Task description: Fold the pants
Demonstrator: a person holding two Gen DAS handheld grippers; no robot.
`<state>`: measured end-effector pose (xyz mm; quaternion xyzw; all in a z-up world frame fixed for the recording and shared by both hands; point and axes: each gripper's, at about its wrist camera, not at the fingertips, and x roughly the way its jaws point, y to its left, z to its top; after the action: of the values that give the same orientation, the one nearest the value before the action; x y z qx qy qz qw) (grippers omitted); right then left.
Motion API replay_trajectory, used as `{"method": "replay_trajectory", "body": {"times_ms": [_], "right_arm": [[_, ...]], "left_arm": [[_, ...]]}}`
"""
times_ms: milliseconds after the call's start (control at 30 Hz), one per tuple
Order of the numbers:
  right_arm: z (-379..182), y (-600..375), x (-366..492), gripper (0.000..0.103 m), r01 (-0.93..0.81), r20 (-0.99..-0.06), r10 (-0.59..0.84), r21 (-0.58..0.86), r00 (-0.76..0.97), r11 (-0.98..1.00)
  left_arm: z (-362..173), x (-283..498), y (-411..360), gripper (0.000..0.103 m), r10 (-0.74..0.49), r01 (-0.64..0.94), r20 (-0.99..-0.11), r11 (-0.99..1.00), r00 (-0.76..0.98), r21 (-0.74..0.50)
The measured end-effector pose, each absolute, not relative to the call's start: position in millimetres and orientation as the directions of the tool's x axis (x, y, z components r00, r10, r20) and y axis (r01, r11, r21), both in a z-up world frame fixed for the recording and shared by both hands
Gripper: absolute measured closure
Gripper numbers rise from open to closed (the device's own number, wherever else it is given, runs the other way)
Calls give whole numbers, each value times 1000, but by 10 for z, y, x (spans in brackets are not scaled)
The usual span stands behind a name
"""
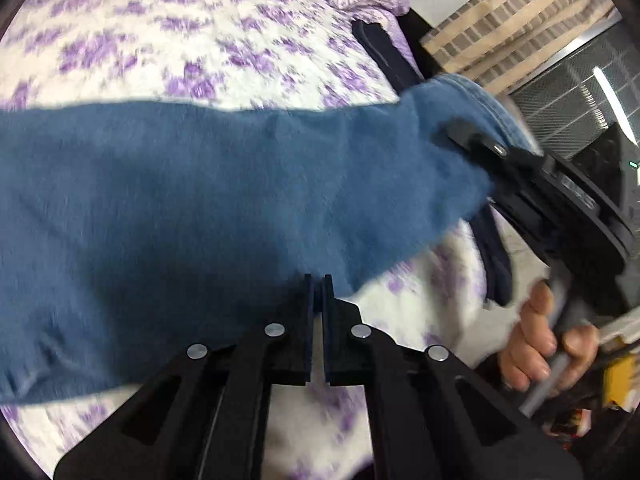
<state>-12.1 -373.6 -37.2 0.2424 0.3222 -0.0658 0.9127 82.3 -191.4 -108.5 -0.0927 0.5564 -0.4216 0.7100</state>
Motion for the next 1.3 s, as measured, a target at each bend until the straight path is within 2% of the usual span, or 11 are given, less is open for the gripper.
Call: {"method": "replay_trajectory", "body": {"times_ms": [200,333,467,700,867,967,1000,1133,1200,1233,1300], "right_arm": [[-105,-3204,-7,88,230,-627,6,294,779,928],[52,-2535,197,88,113,-634,44,206,772,972],[18,-1837,513,88,-17,-673,102,131,733,991],[-670,-834,909,88,-197,-818,53,-75,572,977],[-1021,-572,914,87,-260,-854,-11,-170,520,950],[-1032,-456,857,62,-294,-857,-3,-180,515,939],[-996,-393,810,42,-323,-872,34,-145,489,935],[-707,-202,616,34,-407,-876,134,-76,463,910],[-524,-243,623,40,-407,-858,182,-34,481,913],[-439,-294,665,61,-387,-845,178,-36,503,921],[-377,-424,855,89,-324,-835,136,-53,533,945]], "left_arm": [[-610,891,-987,102,-694,488,-672,694,258,-529],[-565,1102,104,102,-556,292,-699,831,449,-473],[-731,1226,799,102,-511,158,-712,850,481,-503],[-992,1309,978,102,-530,123,-715,833,457,-539],[-1021,1360,988,102,-543,136,-707,826,453,-547],[-1049,1378,987,102,-541,139,-710,828,451,-543],[-1049,1378,984,102,-541,140,-710,828,451,-543],[-1073,1401,1017,102,-556,136,-703,817,443,-560],[-1080,1408,1024,102,-560,136,-702,814,440,-564],[-1077,1399,1019,102,-558,135,-703,815,441,-563],[-1078,1401,1015,102,-554,136,-706,819,442,-557]]}}
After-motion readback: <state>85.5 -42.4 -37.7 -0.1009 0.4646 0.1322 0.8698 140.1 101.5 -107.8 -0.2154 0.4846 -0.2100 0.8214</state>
